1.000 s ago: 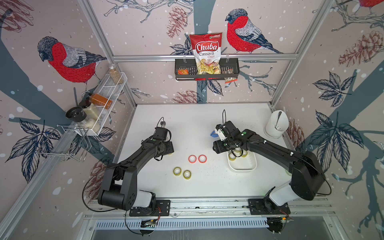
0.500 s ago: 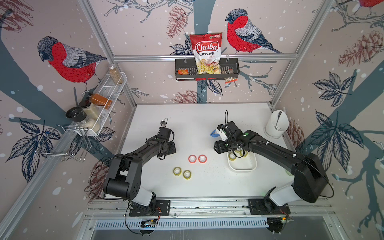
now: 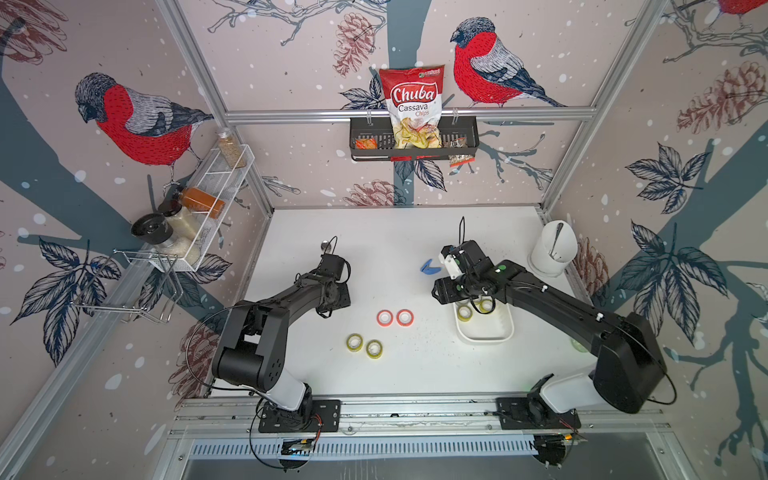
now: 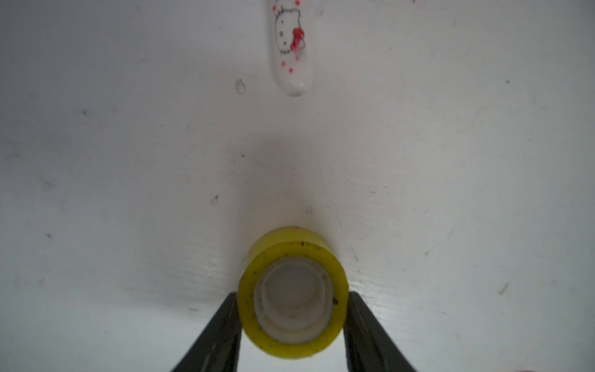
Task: Put the transparent tape into the storage box
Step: Pick up the tape from the center of the board.
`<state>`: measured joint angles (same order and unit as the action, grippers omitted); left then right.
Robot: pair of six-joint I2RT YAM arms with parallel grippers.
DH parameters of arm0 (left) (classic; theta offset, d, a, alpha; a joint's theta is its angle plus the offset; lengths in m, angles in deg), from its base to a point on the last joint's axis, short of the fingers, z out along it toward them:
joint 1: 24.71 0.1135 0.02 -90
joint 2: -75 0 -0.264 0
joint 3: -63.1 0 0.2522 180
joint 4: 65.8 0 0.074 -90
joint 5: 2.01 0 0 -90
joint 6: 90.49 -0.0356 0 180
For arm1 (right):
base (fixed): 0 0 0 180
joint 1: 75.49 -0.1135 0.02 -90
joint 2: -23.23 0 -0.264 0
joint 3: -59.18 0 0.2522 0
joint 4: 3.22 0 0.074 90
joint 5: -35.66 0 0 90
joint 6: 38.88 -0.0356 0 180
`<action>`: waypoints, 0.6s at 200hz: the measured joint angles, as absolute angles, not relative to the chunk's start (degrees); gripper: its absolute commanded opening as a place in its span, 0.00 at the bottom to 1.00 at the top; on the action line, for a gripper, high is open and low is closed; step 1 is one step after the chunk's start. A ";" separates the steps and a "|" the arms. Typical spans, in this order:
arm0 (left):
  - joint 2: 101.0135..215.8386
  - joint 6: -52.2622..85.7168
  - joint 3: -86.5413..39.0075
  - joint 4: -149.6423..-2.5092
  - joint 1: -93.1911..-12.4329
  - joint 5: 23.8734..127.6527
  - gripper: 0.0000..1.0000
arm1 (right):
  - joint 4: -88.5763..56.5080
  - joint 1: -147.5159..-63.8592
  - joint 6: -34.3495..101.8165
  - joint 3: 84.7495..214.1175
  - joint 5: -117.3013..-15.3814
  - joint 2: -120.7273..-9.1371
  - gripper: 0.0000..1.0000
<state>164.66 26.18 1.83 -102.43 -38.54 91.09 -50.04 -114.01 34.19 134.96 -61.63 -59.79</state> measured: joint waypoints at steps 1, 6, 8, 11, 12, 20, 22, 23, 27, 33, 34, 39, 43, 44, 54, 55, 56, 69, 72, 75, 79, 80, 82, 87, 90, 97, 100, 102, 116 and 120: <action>164.62 26.18 1.81 -102.47 -38.58 91.13 0.51 | -50.04 -113.94 34.19 134.94 -61.68 -59.75 0.70; 164.49 26.18 1.66 -102.54 -38.73 91.28 0.51 | -50.04 -113.61 34.10 134.87 -61.70 -59.51 0.70; 164.40 26.18 1.61 -102.54 -38.82 91.35 0.51 | -50.04 -113.40 33.99 134.83 -61.72 -59.35 0.70; 164.29 26.16 1.50 -102.52 -38.93 91.39 0.51 | -50.04 -113.16 33.84 134.79 -61.72 -59.22 0.70; 164.23 26.14 1.48 -102.54 -39.00 91.39 0.51 | -50.04 -113.00 33.67 134.77 -61.74 -59.14 0.70; 163.86 26.05 1.24 -102.54 -39.30 91.41 0.51 | -50.02 -112.02 32.86 134.59 -61.89 -58.61 0.69; 163.75 26.05 1.18 -102.54 -39.43 91.41 0.51 | -50.02 -111.74 32.90 134.52 -61.89 -58.48 0.69; 163.66 26.05 1.13 -102.54 -39.50 91.43 0.51 | -50.02 -111.58 32.88 134.48 -61.92 -58.41 0.70; 163.51 26.05 1.00 -102.56 -39.63 91.46 0.51 | -49.98 -110.93 32.66 134.31 -62.11 -58.11 0.69; 163.27 26.05 0.76 -102.58 -39.91 91.48 0.51 | -49.80 -109.79 32.09 133.93 -62.40 -57.56 0.69; 163.24 26.05 0.69 -102.58 -39.98 91.48 0.51 | -49.80 -109.66 31.96 133.89 -62.42 -57.50 0.69; 163.13 26.05 0.45 -102.63 -40.26 91.48 0.51 | -49.72 -108.68 31.20 133.56 -62.53 -57.06 0.69; 163.07 26.05 0.26 -102.69 -40.42 91.46 0.51 | -49.65 -107.93 31.20 133.28 -62.75 -56.71 0.69; 163.05 26.05 0.17 -102.76 -40.50 91.46 0.51 | -49.58 -107.63 31.15 133.17 -62.81 -56.56 0.69; 162.83 26.05 -0.29 -103.00 -41.03 91.50 0.51 | -49.28 -105.83 29.84 132.45 -63.36 -55.59 0.69; 162.81 26.05 -0.33 -103.00 -41.07 91.50 0.51 | -49.26 -105.57 29.71 132.34 -63.42 -55.42 0.69; 162.74 26.05 -0.40 -103.02 -41.18 91.52 0.50 | -49.24 -105.42 29.71 132.27 -63.45 -55.33 0.69; 162.28 26.07 -1.08 -103.44 -42.08 91.52 0.50 | -49.15 -103.39 28.62 131.53 -63.95 -53.89 0.68; 162.15 26.07 -1.23 -103.48 -42.30 91.54 0.50 | -49.13 -102.90 28.33 131.38 -64.04 -53.54 0.69; 162.02 26.07 -1.45 -103.61 -42.58 91.54 0.50 | -49.13 -102.47 28.35 131.27 -64.08 -53.21 0.68; 161.87 26.10 -1.73 -103.87 -42.93 91.54 0.50 | -49.10 -101.92 28.31 131.12 -64.15 -52.82 0.68; 161.85 26.10 -1.77 -103.92 -43.00 91.54 0.50 | -49.08 -101.79 28.29 131.09 -64.19 -52.75 0.68; 161.76 26.12 -1.93 -104.05 -43.15 91.54 0.50 | -49.08 -101.46 28.24 131.03 -64.28 -52.53 0.68; 161.56 26.25 -2.28 -104.33 -43.56 91.54 0.50 | -49.08 -100.72 28.11 130.87 -64.47 -52.16 0.68; 161.45 26.25 -2.52 -104.51 -43.83 91.52 0.50 | -49.10 -100.22 27.87 130.79 -64.58 -51.94 0.68; 161.30 26.42 -3.20 -104.94 -44.50 91.52 0.50 | -49.10 -99.17 26.96 130.61 -64.87 -51.44 0.68; 161.28 26.51 -3.48 -105.12 -44.79 91.52 0.50 | -49.10 -98.84 26.93 130.53 -64.91 -51.29 0.68; 161.26 26.51 -3.70 -105.21 -44.99 91.52 0.50 | -49.10 -98.45 26.96 130.44 -64.89 -51.11 0.68; 161.15 26.69 -5.23 -105.99 -46.54 91.46 0.50 | -49.13 -96.17 26.43 129.76 -65.13 -50.11 0.68; 161.15 26.77 -5.73 -106.19 -47.04 91.43 0.50 | -49.13 -95.56 26.12 129.56 -65.26 -49.85 0.68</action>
<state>161.15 26.77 -5.73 -106.19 -47.04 91.43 -49.13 -95.56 26.12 129.56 -65.26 -49.85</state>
